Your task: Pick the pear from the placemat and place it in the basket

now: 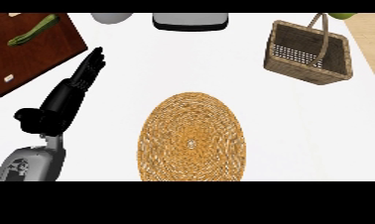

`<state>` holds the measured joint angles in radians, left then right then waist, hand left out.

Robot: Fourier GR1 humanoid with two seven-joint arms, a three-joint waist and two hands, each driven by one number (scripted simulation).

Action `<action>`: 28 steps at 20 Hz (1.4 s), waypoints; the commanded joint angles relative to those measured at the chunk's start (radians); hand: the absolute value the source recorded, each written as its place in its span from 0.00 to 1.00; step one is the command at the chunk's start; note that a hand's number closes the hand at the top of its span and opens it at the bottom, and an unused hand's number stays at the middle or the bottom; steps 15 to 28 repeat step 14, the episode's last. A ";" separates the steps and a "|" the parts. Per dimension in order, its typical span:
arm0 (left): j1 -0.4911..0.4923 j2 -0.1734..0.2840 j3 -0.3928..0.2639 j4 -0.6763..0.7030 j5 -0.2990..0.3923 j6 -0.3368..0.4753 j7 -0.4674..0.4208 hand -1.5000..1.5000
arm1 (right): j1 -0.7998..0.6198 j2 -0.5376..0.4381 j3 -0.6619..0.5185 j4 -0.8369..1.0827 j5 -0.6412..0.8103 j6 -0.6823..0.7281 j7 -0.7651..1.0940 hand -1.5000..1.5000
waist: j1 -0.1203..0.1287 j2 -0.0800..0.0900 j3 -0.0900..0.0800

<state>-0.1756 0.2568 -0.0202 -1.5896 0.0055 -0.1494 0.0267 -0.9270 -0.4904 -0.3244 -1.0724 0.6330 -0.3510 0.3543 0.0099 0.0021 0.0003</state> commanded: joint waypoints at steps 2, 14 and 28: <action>-0.011 -0.011 0.021 0.061 -0.017 -0.008 -0.058 0.50 | -0.054 -0.021 -0.012 0.076 -0.048 -0.007 -0.090 0.00 | -0.001 0.000 0.000; 0.007 -0.026 0.025 0.013 -0.010 -0.011 -0.007 0.50 | -0.045 -0.115 -0.193 -0.043 -0.284 0.092 0.079 0.00 | -0.018 -0.008 0.000; 0.007 -0.026 0.025 0.013 -0.010 -0.011 -0.007 0.50 | -0.045 -0.115 -0.193 -0.043 -0.284 0.092 0.079 0.00 | -0.018 -0.008 0.000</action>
